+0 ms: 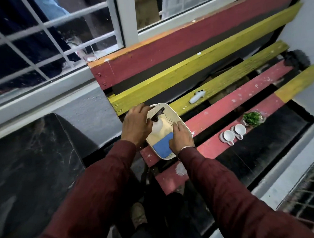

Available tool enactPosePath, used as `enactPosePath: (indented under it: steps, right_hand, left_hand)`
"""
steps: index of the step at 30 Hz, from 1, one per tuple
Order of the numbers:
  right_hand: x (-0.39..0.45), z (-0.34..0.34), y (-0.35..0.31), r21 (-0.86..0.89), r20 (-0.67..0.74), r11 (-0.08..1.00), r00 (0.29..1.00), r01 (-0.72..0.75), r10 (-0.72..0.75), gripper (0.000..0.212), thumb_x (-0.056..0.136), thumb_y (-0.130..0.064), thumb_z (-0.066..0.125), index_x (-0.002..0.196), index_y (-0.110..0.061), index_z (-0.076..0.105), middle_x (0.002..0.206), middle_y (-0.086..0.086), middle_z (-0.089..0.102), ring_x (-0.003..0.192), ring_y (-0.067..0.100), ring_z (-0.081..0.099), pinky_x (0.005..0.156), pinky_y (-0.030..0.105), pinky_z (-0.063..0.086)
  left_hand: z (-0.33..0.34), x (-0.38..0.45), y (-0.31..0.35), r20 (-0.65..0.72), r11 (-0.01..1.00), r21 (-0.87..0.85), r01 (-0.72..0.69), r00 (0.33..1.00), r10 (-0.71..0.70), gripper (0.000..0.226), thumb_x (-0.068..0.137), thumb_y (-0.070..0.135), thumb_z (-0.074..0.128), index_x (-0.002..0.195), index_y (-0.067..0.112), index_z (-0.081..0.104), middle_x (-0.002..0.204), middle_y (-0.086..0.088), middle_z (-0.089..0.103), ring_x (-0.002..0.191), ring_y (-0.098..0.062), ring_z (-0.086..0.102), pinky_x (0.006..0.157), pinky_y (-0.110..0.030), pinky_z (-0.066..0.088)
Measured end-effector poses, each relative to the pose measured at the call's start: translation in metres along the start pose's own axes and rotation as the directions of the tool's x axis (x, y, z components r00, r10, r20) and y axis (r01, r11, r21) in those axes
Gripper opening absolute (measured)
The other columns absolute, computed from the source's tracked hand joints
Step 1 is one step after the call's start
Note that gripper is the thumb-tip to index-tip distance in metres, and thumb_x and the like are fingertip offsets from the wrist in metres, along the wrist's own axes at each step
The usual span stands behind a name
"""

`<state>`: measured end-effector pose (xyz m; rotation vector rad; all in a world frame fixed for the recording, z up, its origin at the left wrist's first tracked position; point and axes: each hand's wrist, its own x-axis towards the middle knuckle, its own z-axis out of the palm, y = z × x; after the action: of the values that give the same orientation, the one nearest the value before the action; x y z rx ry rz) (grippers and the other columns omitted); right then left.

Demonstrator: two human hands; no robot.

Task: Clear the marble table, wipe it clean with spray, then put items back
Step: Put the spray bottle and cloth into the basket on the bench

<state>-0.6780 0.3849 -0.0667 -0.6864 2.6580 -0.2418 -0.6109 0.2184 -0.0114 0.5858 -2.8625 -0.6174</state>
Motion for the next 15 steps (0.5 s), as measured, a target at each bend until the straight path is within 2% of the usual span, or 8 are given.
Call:
enactPosePath:
  steps: [3, 5, 10, 15]
  right_hand:
    - [-0.025, -0.021, -0.004, 0.015, -0.038, 0.999, 0.999, -0.028, 0.028, 0.079, 0.080, -0.019, 0.051, 0.150, -0.013, 0.015, 0.160, 0.009, 0.007, 0.146, 0.025, 0.010, 0.117, 0.043, 0.016]
    - [-0.043, -0.034, -0.004, 0.000, -0.087, 0.999, 0.996, -0.035, 0.035, 0.081, 0.082, -0.023, 0.051, 0.151, -0.015, 0.009, 0.160, 0.007, 0.000, 0.147, 0.025, 0.003, 0.118, 0.045, 0.010]
    - [-0.074, -0.063, 0.016, -0.029, -0.218, 0.996, 0.973, -0.081, 0.072, 0.089, 0.083, -0.035, 0.055, 0.152, -0.017, 0.002, 0.160, 0.004, -0.005, 0.147, 0.024, -0.004, 0.119, 0.047, 0.005]
    - [-0.085, -0.081, 0.073, -0.016, -0.290, 0.985, 0.943, -0.172, 0.160, 0.092, 0.080, -0.038, 0.055, 0.153, -0.016, 0.004, 0.161, 0.005, -0.002, 0.147, 0.025, -0.002, 0.118, 0.048, 0.005]
  left_hand:
    - [-0.017, -0.017, 0.003, -0.035, 0.999, 0.018, -0.048, 0.998, 0.048, 0.045, 0.082, 0.013, 0.065, 0.127, 0.004, 0.063, 0.133, -0.020, 0.060, 0.122, -0.039, 0.054, 0.096, -0.052, 0.050]
    - [-0.029, -0.027, 0.008, 0.013, 0.999, 0.036, -0.021, 1.000, 0.020, 0.053, 0.086, 0.017, 0.064, 0.137, 0.005, 0.056, 0.146, -0.020, 0.051, 0.135, -0.039, 0.044, 0.107, -0.053, 0.040]
    - [-0.048, -0.039, 0.035, 0.062, 0.994, 0.056, -0.092, 0.994, 0.088, 0.070, 0.087, 0.024, 0.067, 0.151, 0.010, 0.041, 0.163, -0.017, 0.029, 0.151, -0.038, 0.022, 0.118, -0.054, 0.026]
    - [-0.038, -0.032, 0.081, 0.084, 0.981, 0.076, -0.180, 0.981, 0.174, 0.072, 0.089, 0.029, 0.065, 0.154, 0.014, 0.037, 0.166, -0.013, 0.023, 0.154, -0.033, 0.016, 0.116, -0.056, 0.031]
